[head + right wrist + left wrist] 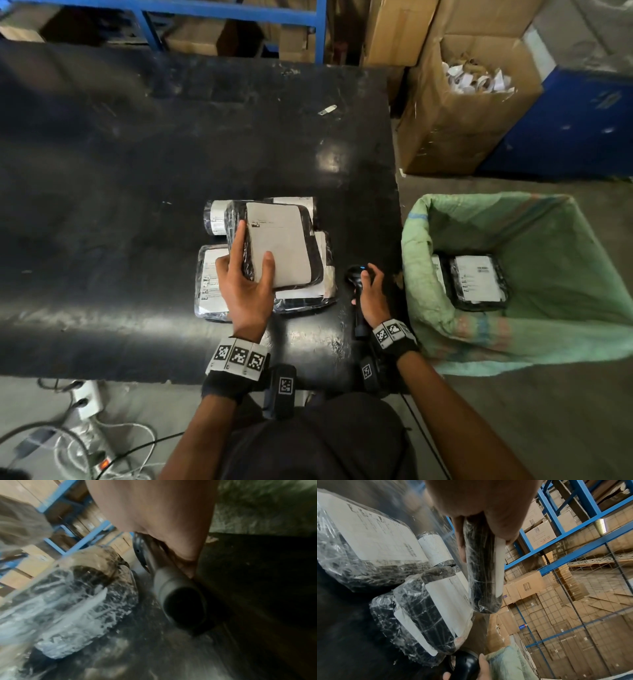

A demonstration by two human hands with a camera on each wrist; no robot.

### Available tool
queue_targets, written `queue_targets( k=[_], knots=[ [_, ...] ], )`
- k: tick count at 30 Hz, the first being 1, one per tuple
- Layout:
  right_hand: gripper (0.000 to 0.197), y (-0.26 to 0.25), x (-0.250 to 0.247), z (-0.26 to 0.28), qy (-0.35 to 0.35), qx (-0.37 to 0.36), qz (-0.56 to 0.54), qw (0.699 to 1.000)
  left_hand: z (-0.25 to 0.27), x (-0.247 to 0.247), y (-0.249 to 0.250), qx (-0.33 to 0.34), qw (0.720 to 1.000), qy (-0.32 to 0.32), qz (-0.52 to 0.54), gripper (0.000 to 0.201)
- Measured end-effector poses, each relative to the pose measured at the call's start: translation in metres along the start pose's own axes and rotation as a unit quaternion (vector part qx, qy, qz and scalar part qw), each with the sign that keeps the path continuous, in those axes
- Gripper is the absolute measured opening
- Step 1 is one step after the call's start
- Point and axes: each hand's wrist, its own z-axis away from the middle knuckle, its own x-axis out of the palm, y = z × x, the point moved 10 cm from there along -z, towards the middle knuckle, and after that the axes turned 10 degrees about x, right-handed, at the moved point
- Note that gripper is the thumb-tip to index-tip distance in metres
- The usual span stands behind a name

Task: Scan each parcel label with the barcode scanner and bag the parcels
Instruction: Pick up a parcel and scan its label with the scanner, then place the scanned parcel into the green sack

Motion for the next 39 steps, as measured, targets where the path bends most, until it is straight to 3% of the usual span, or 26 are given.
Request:
queue_targets(
  k=[2,4,6,9,11,16,23,27,29,32,36,39],
  knots=[
    [0.049,-0.015,-0.018,0.004,0.079,-0.050,0.099,0.991,-0.002,0.007,0.000,-0.008,1.000,-0.007,0.009,0.066],
    [0.049,-0.050,-0.032,0.026,0.118,-0.145,0.119,0.975,-0.005,0.016,0.003,-0.004,1.000,-0.013,0.027,0.066],
    [0.047,-0.087,-0.032,0.051,0.079,-0.228,0.108,0.964,-0.009,0.027,0.008,0.009,0.999,-0.028,0.043,0.066],
    [0.048,-0.127,-0.010,0.078,-0.058,-0.262,0.078,0.960,-0.015,0.049,0.018,0.026,0.996,-0.059,0.067,0.064],
    [0.052,-0.144,0.001,0.090,-0.104,-0.285,0.056,0.951,-0.019,0.065,0.025,0.030,0.993,-0.075,0.087,0.064],
    [0.051,-0.158,-0.021,0.087,-0.026,-0.316,0.028,0.948,-0.030,0.093,0.045,0.047,0.989,-0.097,0.106,0.062],
    [0.050,-0.159,-0.080,0.083,0.029,-0.330,-0.016,0.944,-0.011,0.139,0.066,0.031,0.978,-0.138,0.156,0.061],
    [0.050,-0.145,-0.130,0.074,0.080,-0.296,0.014,0.952,0.010,0.180,0.082,0.021,0.959,-0.221,0.177,0.064],
    [0.049,-0.138,-0.166,0.068,0.117,-0.276,0.042,0.953,0.021,0.203,0.101,0.053,0.951,-0.275,0.130,0.062],
    [0.050,-0.125,-0.223,0.056,0.140,-0.258,0.085,0.952,0.039,0.239,0.126,0.104,0.943,-0.306,0.075,0.060],
    [0.048,-0.108,-0.279,0.029,0.096,-0.194,0.106,0.970,0.074,0.294,0.131,0.137,0.926,-0.350,-0.044,0.069],
    [0.045,-0.086,-0.306,-0.022,0.055,-0.127,0.179,0.974,0.107,0.324,0.126,0.161,0.904,-0.380,-0.109,0.073]
  ],
)
